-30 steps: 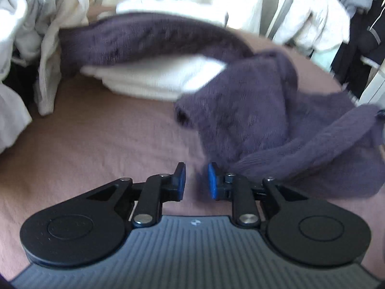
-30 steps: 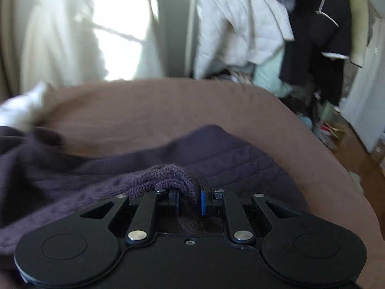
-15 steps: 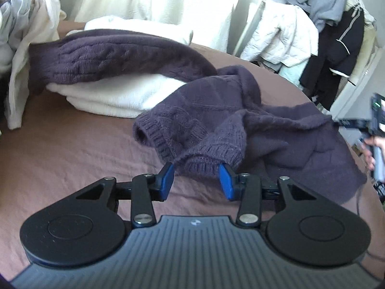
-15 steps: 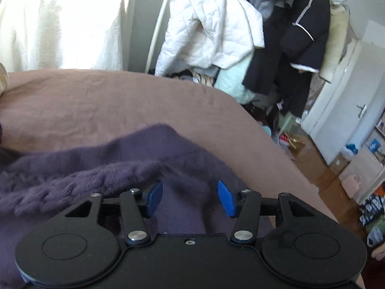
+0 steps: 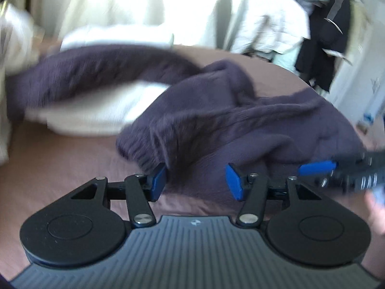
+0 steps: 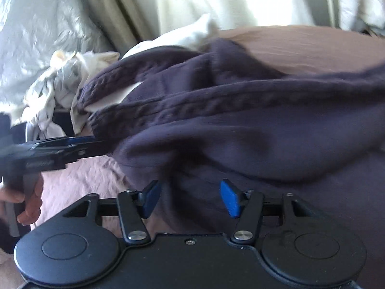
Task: Fold clothes
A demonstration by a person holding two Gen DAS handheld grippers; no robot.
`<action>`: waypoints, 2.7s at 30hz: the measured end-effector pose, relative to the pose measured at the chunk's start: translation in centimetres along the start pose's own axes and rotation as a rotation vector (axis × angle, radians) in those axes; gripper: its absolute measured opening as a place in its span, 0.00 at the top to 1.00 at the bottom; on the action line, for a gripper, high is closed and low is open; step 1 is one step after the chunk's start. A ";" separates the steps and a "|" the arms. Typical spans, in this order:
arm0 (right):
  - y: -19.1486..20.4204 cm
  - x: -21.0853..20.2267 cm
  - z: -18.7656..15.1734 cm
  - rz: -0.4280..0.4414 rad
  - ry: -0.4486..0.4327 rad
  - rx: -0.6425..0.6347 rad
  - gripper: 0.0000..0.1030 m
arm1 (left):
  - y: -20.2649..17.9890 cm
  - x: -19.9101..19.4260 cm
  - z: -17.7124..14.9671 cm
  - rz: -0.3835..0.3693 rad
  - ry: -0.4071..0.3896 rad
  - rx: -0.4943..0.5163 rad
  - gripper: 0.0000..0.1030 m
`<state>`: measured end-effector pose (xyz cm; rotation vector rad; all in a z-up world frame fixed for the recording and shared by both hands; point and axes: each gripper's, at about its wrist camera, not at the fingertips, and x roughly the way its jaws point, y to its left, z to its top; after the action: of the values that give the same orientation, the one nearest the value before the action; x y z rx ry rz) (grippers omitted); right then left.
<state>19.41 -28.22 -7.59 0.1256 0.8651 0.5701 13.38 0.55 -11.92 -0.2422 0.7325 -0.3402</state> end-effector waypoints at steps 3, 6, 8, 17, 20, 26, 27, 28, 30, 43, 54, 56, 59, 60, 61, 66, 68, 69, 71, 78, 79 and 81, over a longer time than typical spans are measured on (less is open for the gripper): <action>0.8 1.9 0.6 0.029 0.005 0.026 0.36 | 1.3 0.5 -0.1 -0.044 -0.007 -0.092 0.50; 0.7 3.1 0.4 0.094 0.016 0.088 0.36 | 2.7 1.0 -0.3 -0.088 -0.013 -0.184 0.50; 1.3 3.7 -0.1 0.119 0.026 0.087 0.35 | 3.5 1.3 -0.4 -0.118 -0.018 -0.245 0.51; 3.8 4.9 0.3 0.052 -0.005 -0.023 0.37 | 3.0 0.9 -0.5 -0.063 0.015 -0.242 0.94; 4.6 5.0 0.3 0.031 -0.032 -0.063 0.75 | 2.9 0.2 -0.4 -0.058 0.018 -0.238 0.94; 7.1 0.8 -0.7 0.078 -0.098 -0.187 0.78 | 2.3 -2.5 0.1 -0.067 -0.036 -0.230 0.94; 7.1 0.4 -1.1 0.082 -0.089 -0.210 0.79 | 2.1 -3.3 0.1 -0.071 -0.054 -0.233 0.94; 7.2 -0.1 -1.4 0.086 -0.080 -0.234 0.79 | 2.0 -3.9 0.0 -0.072 -0.068 -0.243 0.94; 7.3 0.2 -2.5 0.069 -0.038 -0.278 0.79 | 2.0 -4.4 -0.2 -0.058 -0.057 -0.284 0.94; 9.0 0.5 -3.6 0.015 0.090 -0.351 0.81 | 3.6 -2.3 -1.0 0.092 0.185 -0.375 0.94; 9.5 0.3 -3.6 0.021 0.119 -0.297 0.75 | 3.2 -2.1 -1.1 -0.085 0.129 -0.431 0.94; 9.5 0.4 -3.8 0.016 0.125 -0.297 0.75 | 3.2 -1.8 -1.1 -0.089 0.136 -0.435 0.94; 9.8 1.0 -4.2 0.000 0.133 -0.299 0.74 | 3.2 -1.0 -1.3 -0.070 0.141 -0.417 0.94; 9.9 1.1 -4.3 -0.004 0.132 -0.299 0.73 | 3.3 -0.9 -1.4 -0.066 0.143 -0.413 0.94; 10.0 1.3 -4.4 -0.007 0.131 -0.298 0.72 | 3.3 -0.8 -1.4 -0.065 0.145 -0.414 0.94; 9.2 0.6 -3.9 0.064 0.116 -0.218 0.72 | 2.9 -0.5 -1.3 -0.005 0.180 -0.360 0.94; 8.6 0.7 -4.1 0.077 0.114 -0.193 0.72 | 2.9 -0.5 -1.1 -0.012 0.165 -0.348 0.94; 8.5 0.8 -4.2 0.078 0.113 -0.188 0.72 | 2.9 -0.4 -1.0 -0.015 0.158 -0.342 0.94; 8.8 0.4 -4.3 0.084 0.091 -0.191 0.72 | 3.3 -0.4 -1.0 -0.058 0.142 -0.373 0.94; 9.4 -0.2 -4.1 0.079 0.059 -0.234 0.72 | 5.6 -0.9 -1.3 -0.138 0.122 -0.514 0.94; 9.3 -0.1 -4.3 0.080 0.069 -0.234 0.72 | 5.5 -0.8 -1.4 -0.129 0.125 -0.511 0.93; 9.2 0.1 -4.7 0.080 0.082 -0.245 0.71 | 5.6 -0.6 -1.6 -0.148 0.122 -0.526 0.93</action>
<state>12.03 -20.96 -7.68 -0.0869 0.8656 0.7562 13.12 5.74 -14.56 -0.7812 0.9201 -0.2989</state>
